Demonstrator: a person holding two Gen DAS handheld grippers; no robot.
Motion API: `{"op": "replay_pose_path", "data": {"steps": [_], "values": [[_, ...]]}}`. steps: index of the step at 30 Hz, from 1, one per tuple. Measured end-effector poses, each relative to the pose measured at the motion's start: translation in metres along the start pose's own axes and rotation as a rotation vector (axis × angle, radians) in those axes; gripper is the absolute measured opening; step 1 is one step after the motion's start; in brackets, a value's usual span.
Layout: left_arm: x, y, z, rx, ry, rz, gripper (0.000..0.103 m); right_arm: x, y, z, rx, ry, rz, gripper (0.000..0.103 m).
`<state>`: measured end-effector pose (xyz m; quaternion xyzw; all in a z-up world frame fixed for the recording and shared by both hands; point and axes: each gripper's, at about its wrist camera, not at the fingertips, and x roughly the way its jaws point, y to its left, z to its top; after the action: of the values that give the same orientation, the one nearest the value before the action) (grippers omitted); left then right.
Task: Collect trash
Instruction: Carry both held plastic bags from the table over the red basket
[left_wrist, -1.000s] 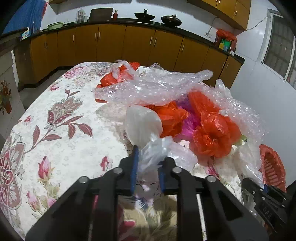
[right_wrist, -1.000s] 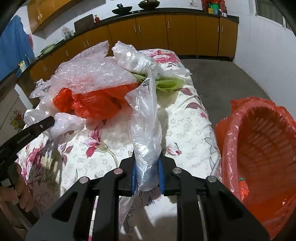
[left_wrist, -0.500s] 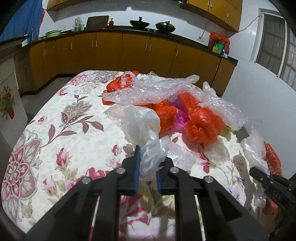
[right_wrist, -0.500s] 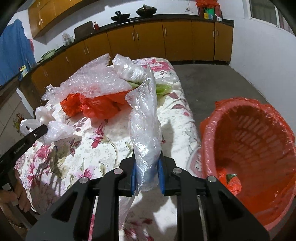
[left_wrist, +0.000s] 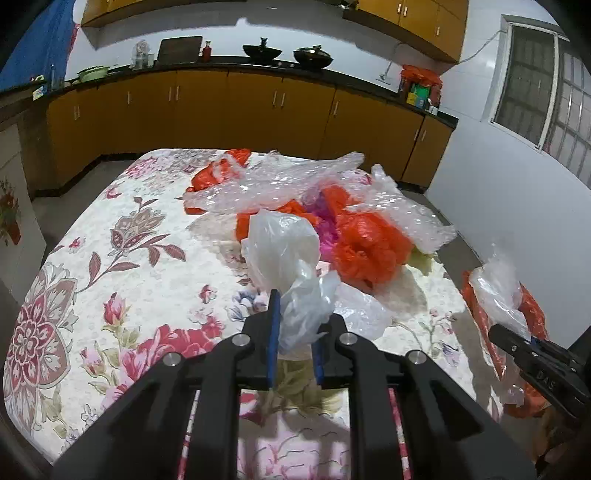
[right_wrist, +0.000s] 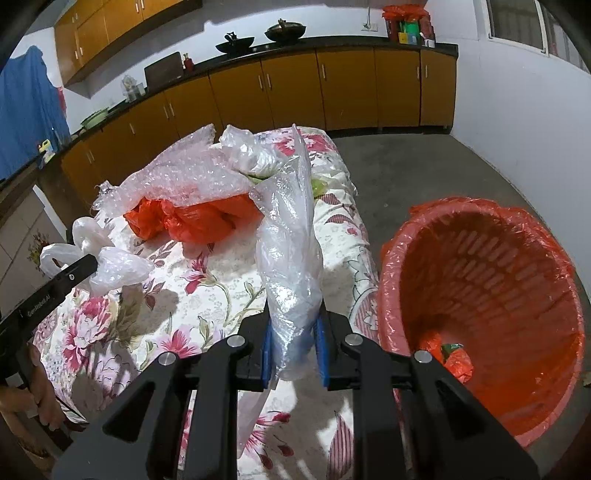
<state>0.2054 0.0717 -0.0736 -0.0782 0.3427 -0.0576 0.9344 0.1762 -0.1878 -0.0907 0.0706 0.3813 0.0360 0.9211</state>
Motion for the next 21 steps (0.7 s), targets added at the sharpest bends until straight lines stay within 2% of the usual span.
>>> {"op": "replay_pose_path", "data": {"steps": [10,21], "values": [[-0.008,-0.029,0.0,0.05,-0.009,-0.058,0.016,-0.018,-0.015,0.0,0.02,-0.028,-0.023,0.02],[-0.013,-0.071,-0.001,0.114,-0.011,-0.143,0.016,-0.042,-0.047,-0.002,0.074,-0.074,-0.089,0.02]]}}
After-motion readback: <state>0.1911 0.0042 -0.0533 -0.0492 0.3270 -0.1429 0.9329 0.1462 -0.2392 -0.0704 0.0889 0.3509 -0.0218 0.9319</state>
